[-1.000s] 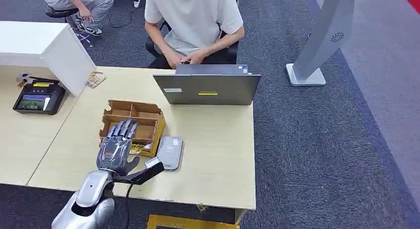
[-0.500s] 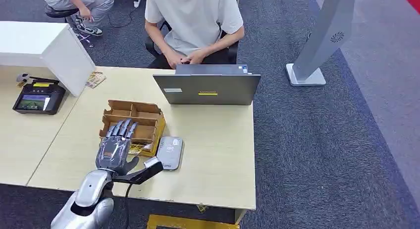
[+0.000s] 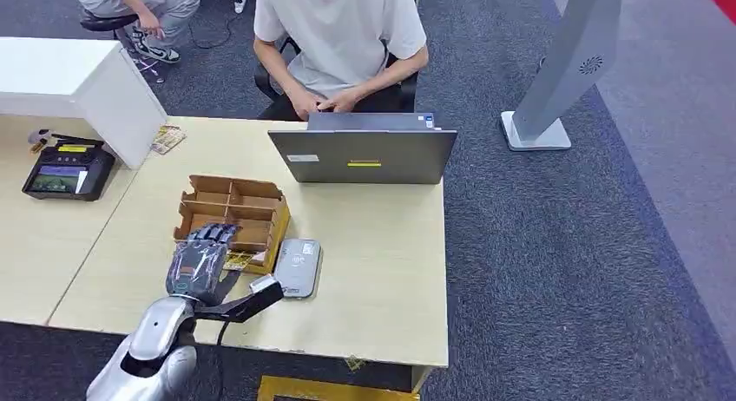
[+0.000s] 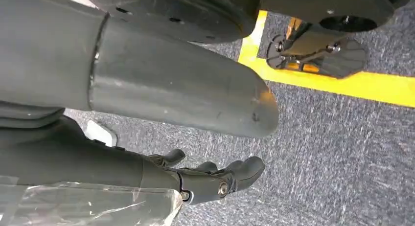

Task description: Pass the card to the sensor for recognition and then transmit it.

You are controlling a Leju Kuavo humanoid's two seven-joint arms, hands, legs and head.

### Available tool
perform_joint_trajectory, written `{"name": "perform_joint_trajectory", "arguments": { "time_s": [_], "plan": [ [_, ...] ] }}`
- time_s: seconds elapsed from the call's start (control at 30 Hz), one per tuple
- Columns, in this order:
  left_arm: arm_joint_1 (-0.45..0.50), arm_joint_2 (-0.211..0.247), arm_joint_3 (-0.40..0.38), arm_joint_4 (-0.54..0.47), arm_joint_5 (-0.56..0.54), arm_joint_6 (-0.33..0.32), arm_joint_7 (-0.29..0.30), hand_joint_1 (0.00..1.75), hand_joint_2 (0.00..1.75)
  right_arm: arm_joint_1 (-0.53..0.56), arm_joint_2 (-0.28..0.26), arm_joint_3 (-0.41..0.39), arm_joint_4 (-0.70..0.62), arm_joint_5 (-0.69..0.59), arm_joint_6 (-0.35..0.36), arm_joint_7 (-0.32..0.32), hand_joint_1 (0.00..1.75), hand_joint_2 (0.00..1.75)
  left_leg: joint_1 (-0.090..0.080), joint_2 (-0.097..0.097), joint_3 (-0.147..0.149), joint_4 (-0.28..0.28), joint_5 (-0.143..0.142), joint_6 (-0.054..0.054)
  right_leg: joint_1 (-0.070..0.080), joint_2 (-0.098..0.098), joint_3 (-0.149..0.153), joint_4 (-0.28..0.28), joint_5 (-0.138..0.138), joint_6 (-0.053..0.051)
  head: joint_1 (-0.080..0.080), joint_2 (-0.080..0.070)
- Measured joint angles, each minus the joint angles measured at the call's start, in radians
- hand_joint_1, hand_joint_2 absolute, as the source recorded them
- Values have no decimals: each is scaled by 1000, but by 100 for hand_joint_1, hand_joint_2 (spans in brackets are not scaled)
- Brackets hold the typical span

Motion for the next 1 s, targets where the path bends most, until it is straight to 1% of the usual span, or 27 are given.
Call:
{"name": "perform_joint_trajectory", "arguments": {
  "time_s": [0.87, 1.0],
  "plan": [
    [-4, 3, 8, 1, 33, -8, -9, 175, 175, 1, -4, 0, 0, 4, 3, 2, 0, 0, 0, 0, 0, 0, 0, 0, 0, 0, 0, 0, 0, 0, 0, 0],
    [-4, 2, 8, 1, 39, 2, -10, 175, 175, 1, -5, 0, 0, 5, 3, 2, 0, 0, 0, 0, 0, 0, 0, 0, 0, 0, 0, 0, 0, 0, 0, 0]
  ]
}}
